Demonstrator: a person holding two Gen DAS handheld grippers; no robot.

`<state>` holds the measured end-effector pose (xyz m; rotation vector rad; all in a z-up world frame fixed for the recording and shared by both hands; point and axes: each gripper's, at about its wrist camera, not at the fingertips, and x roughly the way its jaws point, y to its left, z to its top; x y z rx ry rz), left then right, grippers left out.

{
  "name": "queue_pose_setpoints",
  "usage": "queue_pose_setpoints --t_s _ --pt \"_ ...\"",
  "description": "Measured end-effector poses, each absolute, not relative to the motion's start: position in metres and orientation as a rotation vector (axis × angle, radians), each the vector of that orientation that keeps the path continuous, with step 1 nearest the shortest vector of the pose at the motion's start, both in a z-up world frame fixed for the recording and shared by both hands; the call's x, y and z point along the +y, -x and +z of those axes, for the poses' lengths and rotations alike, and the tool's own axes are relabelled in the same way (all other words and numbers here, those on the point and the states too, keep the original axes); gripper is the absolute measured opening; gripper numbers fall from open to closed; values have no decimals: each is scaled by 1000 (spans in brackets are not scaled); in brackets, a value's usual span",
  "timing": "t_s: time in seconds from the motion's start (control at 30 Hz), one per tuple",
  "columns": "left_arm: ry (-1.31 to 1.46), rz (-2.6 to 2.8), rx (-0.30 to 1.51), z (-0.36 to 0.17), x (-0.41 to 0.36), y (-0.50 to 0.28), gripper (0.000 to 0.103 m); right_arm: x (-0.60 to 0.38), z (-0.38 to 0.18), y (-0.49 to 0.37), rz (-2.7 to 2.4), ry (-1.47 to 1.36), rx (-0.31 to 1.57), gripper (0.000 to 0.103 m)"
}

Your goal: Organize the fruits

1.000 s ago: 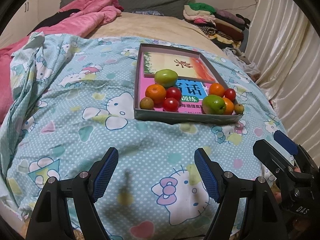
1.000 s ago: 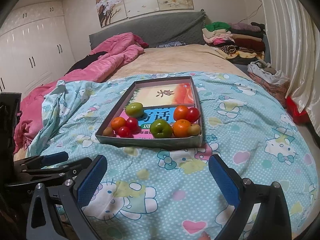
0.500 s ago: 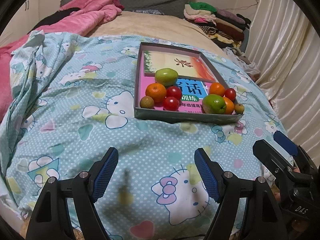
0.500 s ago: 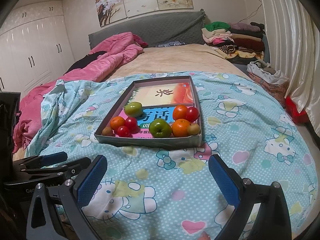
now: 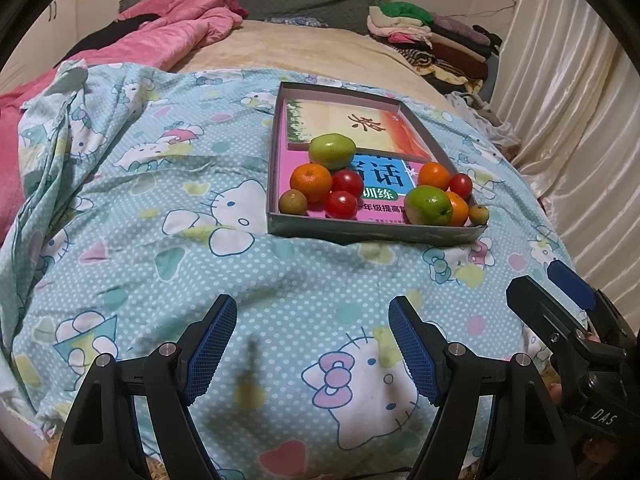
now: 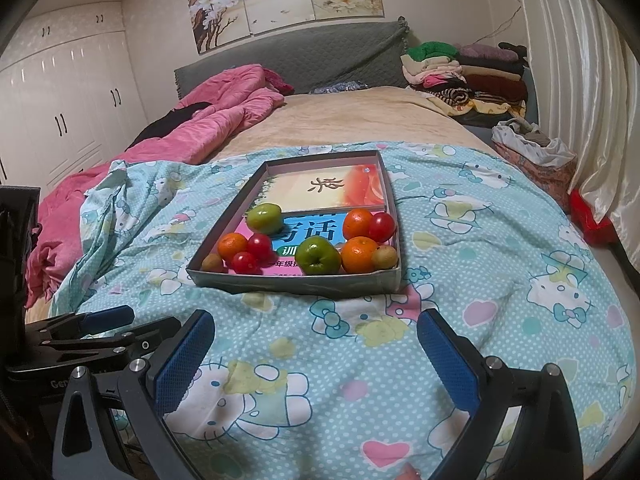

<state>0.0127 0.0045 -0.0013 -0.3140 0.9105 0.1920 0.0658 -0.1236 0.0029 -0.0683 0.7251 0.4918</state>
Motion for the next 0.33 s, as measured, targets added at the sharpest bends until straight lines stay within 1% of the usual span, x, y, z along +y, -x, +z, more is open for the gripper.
queue_pose_setpoints --t_s 0.33 --pt "347 264 900 -1 19 -14 79 -128 1 -75 458 51 725 102"
